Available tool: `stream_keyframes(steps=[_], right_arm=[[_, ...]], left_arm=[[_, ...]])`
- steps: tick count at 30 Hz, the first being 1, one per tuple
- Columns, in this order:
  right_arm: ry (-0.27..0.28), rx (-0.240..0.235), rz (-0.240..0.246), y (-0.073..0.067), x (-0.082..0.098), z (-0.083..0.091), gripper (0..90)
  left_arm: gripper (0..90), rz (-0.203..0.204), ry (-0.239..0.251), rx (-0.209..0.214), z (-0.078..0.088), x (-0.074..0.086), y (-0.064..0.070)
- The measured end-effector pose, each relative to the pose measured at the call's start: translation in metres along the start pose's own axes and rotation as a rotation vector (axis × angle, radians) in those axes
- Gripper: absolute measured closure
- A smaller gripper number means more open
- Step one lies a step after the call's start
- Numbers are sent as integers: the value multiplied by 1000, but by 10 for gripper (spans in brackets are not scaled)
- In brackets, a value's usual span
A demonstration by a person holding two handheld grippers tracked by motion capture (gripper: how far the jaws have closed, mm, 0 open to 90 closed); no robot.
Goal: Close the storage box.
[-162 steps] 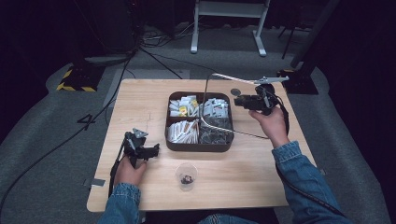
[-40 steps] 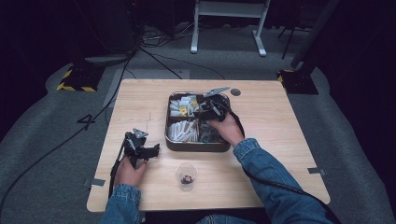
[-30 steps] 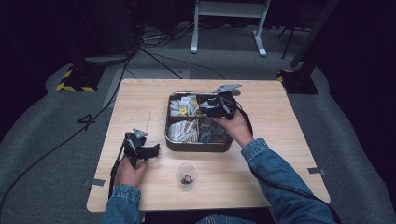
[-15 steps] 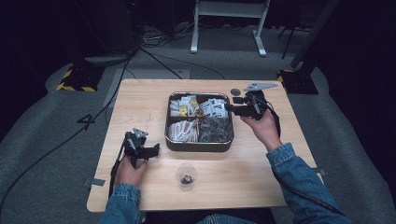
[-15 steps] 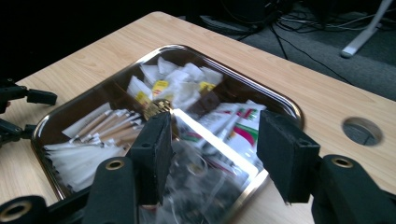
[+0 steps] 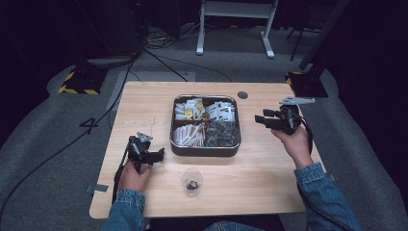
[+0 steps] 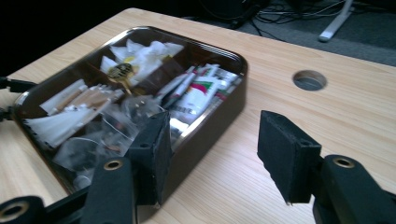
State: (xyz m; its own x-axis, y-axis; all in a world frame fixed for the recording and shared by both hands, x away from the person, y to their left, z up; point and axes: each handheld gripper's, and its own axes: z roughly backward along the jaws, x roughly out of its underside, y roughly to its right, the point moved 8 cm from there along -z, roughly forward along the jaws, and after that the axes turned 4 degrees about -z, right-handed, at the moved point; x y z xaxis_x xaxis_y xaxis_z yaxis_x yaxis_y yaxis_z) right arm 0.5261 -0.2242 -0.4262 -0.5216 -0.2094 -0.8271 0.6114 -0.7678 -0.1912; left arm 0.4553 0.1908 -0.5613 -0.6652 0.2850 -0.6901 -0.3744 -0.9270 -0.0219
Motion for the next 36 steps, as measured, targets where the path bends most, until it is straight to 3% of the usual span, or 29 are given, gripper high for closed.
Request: stream_keyframes(steps=[2,5,9,12,19,23,32,36], right_arm=[[14,14,-6,8,5,3,443],[-11,54,15,20,14,3,443],[0,92,-8,34,23,6,441],[-6,161,23,48,34,2,426],[-21,216,18,71,53,-6,421],[-10,212,-42,83,63,-10,412],[-132,241,-65,98,99,-23,416],[-170,266,-16,98,111,-25,414]], left_arm=[[153,1,1,1,0,0,0],[153,0,0,1,0,0,0],[154,-1,0,0,0,0,0],[154,0,0,0,0,0,0],[155,1,1,0,0,0,0],[155,1,1,0,0,0,0],[155,0,1,-1,0,0,0],[160,1,3,-2,0,-1,-1]])
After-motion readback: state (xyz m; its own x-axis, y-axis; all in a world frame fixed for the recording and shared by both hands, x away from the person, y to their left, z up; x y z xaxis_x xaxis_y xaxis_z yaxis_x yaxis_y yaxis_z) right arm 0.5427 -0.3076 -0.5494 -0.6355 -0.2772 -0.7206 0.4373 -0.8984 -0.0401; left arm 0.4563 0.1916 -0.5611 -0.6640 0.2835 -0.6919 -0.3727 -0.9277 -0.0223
